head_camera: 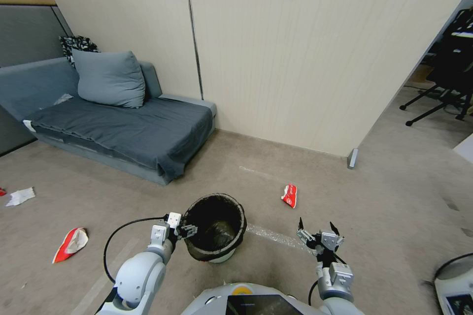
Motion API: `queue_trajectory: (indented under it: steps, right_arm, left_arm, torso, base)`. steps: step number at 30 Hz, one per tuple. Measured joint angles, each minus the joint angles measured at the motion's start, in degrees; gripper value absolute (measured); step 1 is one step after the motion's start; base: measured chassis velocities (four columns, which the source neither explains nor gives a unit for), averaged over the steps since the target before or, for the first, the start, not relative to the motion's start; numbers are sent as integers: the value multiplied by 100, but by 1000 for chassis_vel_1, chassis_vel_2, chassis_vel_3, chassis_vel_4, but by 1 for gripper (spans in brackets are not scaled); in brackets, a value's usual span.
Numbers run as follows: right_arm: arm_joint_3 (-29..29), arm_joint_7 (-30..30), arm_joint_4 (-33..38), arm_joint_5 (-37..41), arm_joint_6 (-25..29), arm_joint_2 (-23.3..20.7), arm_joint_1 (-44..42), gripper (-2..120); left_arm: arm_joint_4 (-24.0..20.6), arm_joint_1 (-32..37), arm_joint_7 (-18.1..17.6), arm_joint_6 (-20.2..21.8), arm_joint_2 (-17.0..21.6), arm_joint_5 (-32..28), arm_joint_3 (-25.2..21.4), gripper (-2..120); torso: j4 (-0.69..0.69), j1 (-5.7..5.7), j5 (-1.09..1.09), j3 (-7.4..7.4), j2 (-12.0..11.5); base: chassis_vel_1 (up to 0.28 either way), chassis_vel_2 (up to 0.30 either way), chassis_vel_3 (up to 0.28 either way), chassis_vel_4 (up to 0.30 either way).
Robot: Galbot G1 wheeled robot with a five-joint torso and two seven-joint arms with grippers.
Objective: Pick up the trash bin, then pick up the garbage from the floor and place it into the trash bin.
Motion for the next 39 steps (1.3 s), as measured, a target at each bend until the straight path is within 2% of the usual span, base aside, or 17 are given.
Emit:
queue_trajectory:
  steps: [23,26,29,31,33,34,38,39]
  right_arm:
    - [16,3,-4,-35,18,0,-34,100]
    - [15,5,9,-36,27,0,-41,100]
    - [13,10,20,-37,55,0,-62,100]
    - [12,12,20,-40,70,0,-68,100]
    - [11,16,22,-42,90,0,-77,100]
    - [11,16,22,-42,90,0,-77,100]
    - [3,16,28,-54,102,0,-76,100]
    - [3,16,28,-54,102,0,-76,100]
  left_arm:
    - [222,-136,-4,-5,2,-36,45,99]
    - [234,-128,-3,-6,-4,-36,45,93]
    - [258,-112,-2,-7,-24,-28,52,76]
    - [263,-111,-1,-7,-27,-25,54,74]
    - [275,-112,0,-7,-31,-15,58,63]
    - [275,-112,0,-7,-31,-15,58,63]
    - [297,-129,2,-7,-46,-4,68,43]
    - [297,-129,2,-7,-46,-4,68,43]
  torso:
    - [0,0,0,0,0]
    - [0,0,0,0,0]
    - [0,0,0,0,0]
    - [0,0,0,0,0]
    - [0,0,0,0,0]
    - [0,0,0,0,0]
    - [0,0,0,0,0]
    - [0,0,0,0,0]
  base:
    - [0,0,0,0]
    - [0,0,0,0]
    - [0,0,0,0]
    - [0,0,0,0]
    - [0,0,0,0]
    - [0,0,0,0]
    - [0,0,0,0]
    - [0,0,0,0]
